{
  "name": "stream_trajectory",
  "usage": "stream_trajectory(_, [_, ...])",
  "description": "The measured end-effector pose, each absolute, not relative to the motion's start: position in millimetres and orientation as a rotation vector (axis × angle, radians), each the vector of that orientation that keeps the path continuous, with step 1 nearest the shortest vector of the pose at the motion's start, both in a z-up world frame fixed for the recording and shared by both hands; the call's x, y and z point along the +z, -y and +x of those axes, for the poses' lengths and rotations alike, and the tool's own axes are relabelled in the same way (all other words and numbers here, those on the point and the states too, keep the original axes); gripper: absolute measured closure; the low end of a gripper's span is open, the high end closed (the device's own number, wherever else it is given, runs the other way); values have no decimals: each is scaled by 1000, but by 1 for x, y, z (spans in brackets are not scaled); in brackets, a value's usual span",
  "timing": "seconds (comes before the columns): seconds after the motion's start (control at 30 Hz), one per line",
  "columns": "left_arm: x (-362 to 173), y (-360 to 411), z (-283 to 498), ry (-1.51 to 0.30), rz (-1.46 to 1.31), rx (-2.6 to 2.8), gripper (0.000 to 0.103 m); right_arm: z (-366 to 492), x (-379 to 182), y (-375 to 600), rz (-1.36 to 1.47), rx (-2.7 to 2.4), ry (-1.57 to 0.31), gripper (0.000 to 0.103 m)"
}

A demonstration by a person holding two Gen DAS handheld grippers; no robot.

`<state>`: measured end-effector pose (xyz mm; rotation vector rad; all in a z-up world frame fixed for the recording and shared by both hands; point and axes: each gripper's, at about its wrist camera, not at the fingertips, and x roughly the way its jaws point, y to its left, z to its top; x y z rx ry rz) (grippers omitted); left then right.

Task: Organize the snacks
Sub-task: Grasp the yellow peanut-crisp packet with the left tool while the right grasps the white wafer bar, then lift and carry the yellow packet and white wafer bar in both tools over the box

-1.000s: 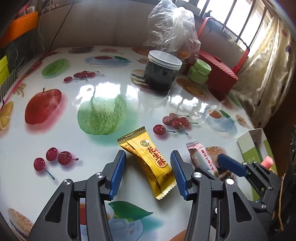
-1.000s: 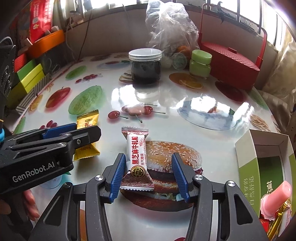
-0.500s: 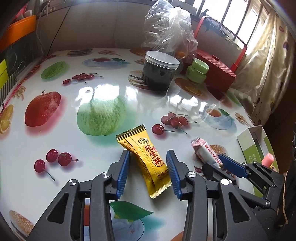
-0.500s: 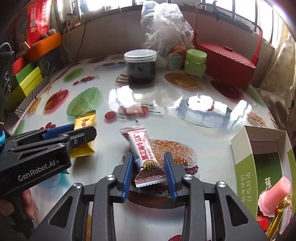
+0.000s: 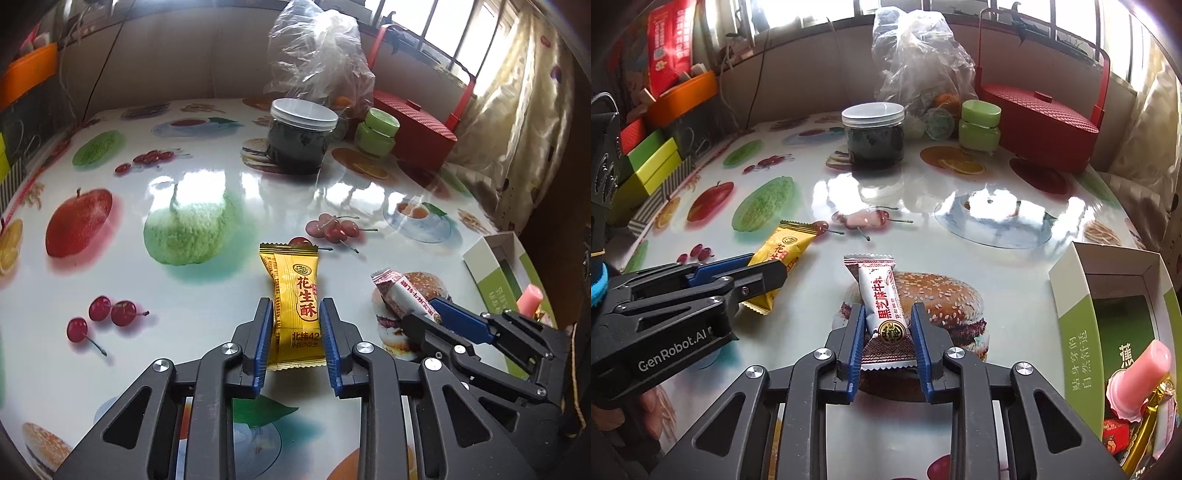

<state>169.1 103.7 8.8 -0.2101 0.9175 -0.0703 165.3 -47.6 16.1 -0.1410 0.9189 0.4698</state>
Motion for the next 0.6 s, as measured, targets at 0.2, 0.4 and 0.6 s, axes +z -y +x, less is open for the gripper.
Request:
stream_trajectory(0.2, [9, -102, 174, -927, -201, -75, 69, 165, 16, 49, -132, 467, -923, 79])
stream_trajectory(0.4, [5, -90, 180, -949, -98, -34, 66, 166, 16, 50, -127, 468, -926, 79])
stream_trajectory(0.6, [4, -82, 181, -937, -35, -22, 66, 167, 15, 51, -119, 470, -928, 79])
